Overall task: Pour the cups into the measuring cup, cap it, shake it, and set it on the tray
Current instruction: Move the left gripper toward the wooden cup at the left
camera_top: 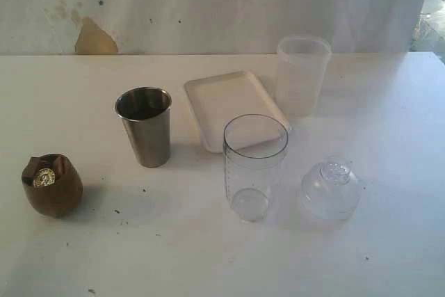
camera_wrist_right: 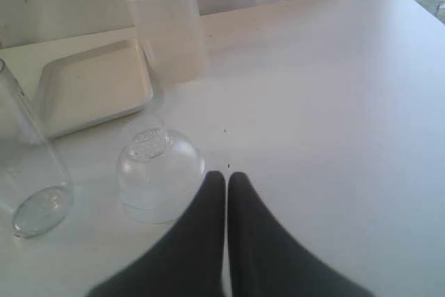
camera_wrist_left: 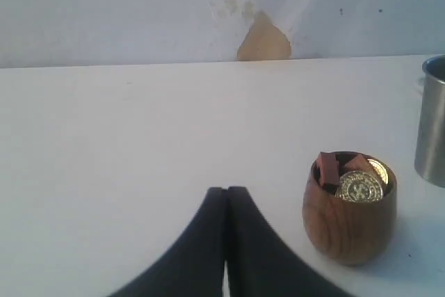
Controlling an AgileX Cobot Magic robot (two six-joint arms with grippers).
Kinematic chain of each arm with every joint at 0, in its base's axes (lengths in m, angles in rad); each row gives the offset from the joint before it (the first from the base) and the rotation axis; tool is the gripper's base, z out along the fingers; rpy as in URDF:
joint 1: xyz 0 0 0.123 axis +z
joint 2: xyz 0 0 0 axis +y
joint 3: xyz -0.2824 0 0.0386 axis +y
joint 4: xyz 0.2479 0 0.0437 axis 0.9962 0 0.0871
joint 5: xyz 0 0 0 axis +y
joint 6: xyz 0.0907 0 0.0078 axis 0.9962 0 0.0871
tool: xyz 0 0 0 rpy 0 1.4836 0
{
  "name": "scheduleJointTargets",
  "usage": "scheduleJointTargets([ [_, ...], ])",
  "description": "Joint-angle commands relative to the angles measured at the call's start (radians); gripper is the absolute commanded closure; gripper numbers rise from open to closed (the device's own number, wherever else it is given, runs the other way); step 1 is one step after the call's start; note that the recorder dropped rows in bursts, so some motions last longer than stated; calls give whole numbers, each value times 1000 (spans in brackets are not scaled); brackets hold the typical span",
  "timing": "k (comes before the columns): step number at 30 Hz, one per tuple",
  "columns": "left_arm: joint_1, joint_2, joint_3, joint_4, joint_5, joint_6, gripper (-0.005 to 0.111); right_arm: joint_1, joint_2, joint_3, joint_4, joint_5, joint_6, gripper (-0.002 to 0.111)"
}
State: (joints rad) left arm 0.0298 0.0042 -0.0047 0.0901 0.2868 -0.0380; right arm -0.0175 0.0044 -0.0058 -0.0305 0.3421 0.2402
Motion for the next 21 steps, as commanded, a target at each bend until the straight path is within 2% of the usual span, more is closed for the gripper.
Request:
scheduleJointTargets([
  [1,0,-4,5,26,-47,38,107,-3,-4,6,-7,-2,-1,107],
  [2,0,-4,5,24,-89,38,107,-3,-4,6,-7,-2,-1,107],
  [4,-2,-4,5,-113,-237,-59,107,-3,-4,6,-7,-2,-1,107],
  [6,-2,-4,5,-141,-434,-153,107,-3,-4,6,-7,-2,-1,107],
  [7,-2,-4,5,-141,-547,-267,107,-3,-4,6,-7,-2,-1,107],
  [9,-2,-4,5,-141,-662,-325,107,-3,-4,6,-7,-2,-1,107],
  [10,-2,-4,5,-141,-659,-325,103,-3,-4,6,-7,-2,-1,107],
  [11,-2,12,5,-139,-630,-321,94,-3,-4,6,-7,-2,-1,107],
  [12,-2,40,3,-124,-631,-321,79,-3,-4,6,-7,-2,-1,107],
  [13,-2,70,-3,-109,-663,-321,61,-3,-4,6,-7,-2,-1,107],
  [14,-2,107,-17,-101,-694,-321,33,-3,-4,6,-7,-2,-1,107],
  [15,-2,149,-39,-95,-704,-321,13,-3,-4,6,-7,-2,-1,107],
  [16,-2,195,-62,-62,-704,-327,1,-3,-4,6,-7,-2,-1,107],
  [19,-2,302,-100,71,-717,-363,2,-3,-4,6,-7,-2,-1,107],
  [21,-2,388,-113,197,-720,-465,2,-3,-4,6,-7,-2,-1,107],
])
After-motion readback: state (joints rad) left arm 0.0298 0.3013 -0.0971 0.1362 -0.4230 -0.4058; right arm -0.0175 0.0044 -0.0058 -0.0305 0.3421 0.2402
